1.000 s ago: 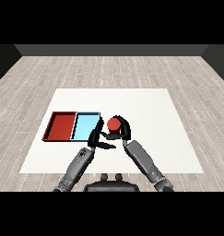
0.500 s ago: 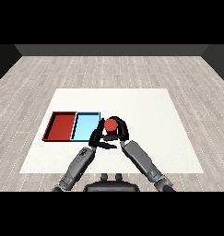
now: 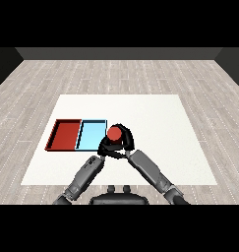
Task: Pick the red can and put it in the red box
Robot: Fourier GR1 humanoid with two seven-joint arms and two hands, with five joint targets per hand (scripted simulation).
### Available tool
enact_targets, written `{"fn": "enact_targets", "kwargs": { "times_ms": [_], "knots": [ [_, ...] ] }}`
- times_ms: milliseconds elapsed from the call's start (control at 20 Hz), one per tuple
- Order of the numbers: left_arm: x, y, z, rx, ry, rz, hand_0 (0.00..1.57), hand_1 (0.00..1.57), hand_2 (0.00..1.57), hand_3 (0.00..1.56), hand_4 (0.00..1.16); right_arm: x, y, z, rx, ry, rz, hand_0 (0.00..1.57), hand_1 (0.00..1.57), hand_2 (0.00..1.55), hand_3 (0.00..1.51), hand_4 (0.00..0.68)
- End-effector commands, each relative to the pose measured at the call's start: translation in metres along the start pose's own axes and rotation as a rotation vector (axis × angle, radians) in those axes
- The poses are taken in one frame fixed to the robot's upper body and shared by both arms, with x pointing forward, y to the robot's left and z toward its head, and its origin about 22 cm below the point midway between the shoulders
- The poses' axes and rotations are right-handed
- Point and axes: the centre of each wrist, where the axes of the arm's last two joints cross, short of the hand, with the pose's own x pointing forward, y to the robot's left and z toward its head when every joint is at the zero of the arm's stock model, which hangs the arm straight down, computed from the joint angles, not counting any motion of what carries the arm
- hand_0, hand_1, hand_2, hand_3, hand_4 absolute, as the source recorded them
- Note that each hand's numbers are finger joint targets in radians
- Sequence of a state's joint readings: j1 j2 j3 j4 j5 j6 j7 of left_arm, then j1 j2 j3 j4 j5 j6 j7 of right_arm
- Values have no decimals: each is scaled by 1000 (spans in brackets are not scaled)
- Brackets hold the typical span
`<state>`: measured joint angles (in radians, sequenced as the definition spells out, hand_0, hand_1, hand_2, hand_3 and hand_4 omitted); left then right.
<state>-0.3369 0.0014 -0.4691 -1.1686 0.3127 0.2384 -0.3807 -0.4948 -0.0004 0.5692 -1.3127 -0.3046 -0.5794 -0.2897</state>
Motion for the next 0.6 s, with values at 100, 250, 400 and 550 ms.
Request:
{"fn": "enact_targets", "kwargs": {
  "times_ms": [100, 250, 400, 550],
  "knots": [
    [10, -19, -7, 1, -20, -9, 0, 0, 0, 0, 56, 1, 19, 9, 21, 9, 0, 1476, 1476, 1457, 1371, 636],
    [29, -11, -7, 5, -29, -45, 0, 0, 0, 0, 291, -2, -2, 7, 42, -4, 4, 1486, 1486, 1455, 1372, 642],
    [11, 2, -6, 206, 54, -111, 608, 608, 631, 0, 605, 4, 13, -7, 51, -3, 20, 1474, 1474, 1450, 1367, 629],
    [8, -9, -14, 228, 57, -68, 1571, 1571, 1564, 1486, 988, 4, 30, -2, 40, -2, 12, 1479, 1479, 1455, 1367, 632]
  ]
}}
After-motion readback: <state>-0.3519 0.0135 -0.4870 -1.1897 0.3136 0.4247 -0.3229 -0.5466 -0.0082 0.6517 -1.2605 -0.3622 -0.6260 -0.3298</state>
